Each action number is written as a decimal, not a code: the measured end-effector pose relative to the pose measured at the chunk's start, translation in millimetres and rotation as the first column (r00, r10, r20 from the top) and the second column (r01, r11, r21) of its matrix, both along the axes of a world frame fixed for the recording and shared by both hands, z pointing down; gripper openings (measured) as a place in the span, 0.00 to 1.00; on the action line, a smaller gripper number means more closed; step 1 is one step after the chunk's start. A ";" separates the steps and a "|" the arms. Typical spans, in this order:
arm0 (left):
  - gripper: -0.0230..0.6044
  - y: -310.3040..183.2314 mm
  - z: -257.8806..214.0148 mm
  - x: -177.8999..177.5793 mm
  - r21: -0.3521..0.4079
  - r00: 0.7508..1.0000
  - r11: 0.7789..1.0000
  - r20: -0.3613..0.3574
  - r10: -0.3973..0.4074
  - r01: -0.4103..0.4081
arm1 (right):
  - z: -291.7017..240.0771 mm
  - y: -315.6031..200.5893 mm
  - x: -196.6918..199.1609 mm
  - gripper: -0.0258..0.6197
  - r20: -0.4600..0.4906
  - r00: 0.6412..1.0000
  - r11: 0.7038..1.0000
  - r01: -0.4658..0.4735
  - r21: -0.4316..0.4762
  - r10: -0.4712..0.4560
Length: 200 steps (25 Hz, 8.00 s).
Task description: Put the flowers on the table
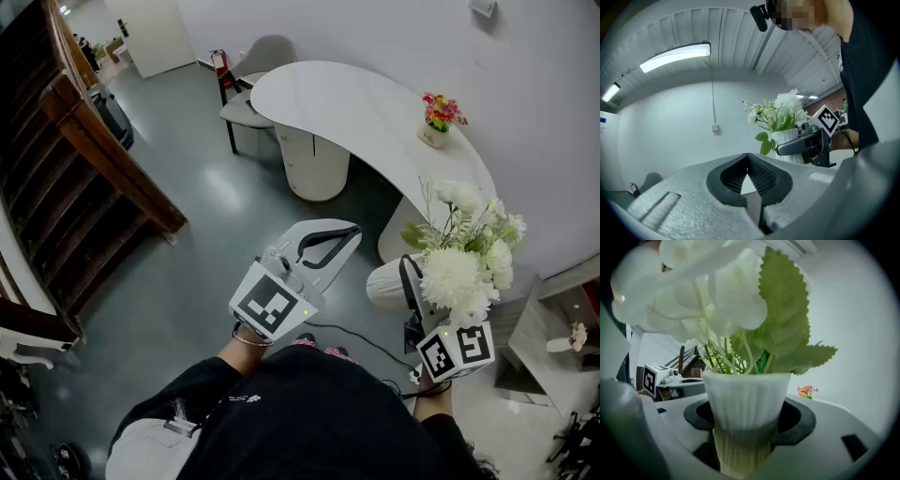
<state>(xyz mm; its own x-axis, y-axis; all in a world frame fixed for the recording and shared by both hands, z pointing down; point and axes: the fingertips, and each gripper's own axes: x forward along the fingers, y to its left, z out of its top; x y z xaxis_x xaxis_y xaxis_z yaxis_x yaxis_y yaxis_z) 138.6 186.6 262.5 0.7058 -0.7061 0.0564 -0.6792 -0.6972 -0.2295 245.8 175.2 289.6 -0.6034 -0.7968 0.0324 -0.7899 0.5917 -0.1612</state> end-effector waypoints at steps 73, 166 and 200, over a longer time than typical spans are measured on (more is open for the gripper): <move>0.03 -91.4 15.9 -17.3 -0.003 1.000 1.000 -0.011 -0.023 0.023 | 19.8 -90.3 -30.7 0.57 -0.015 0.997 0.997 0.077 -0.014 -0.077; 0.03 -324.8 48.5 -123.5 0.003 0.995 0.995 0.003 -0.103 0.103 | 44.7 -347.8 -152.8 0.57 0.008 0.979 0.978 0.205 -0.021 -0.205; 0.03 -306.8 44.4 -128.8 0.002 0.969 0.970 0.037 -0.244 0.244 | 42.2 -337.3 -155.4 0.57 0.026 0.944 0.944 0.329 -0.017 -0.329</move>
<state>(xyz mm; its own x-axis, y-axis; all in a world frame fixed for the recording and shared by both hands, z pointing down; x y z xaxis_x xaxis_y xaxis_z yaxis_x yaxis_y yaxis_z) 9.8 -120.2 306.9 0.5093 -0.8567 0.0812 -0.8201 -0.5118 -0.2558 90.4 -162.1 331.9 -0.8325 -0.5531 0.0304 -0.5480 0.8142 -0.1918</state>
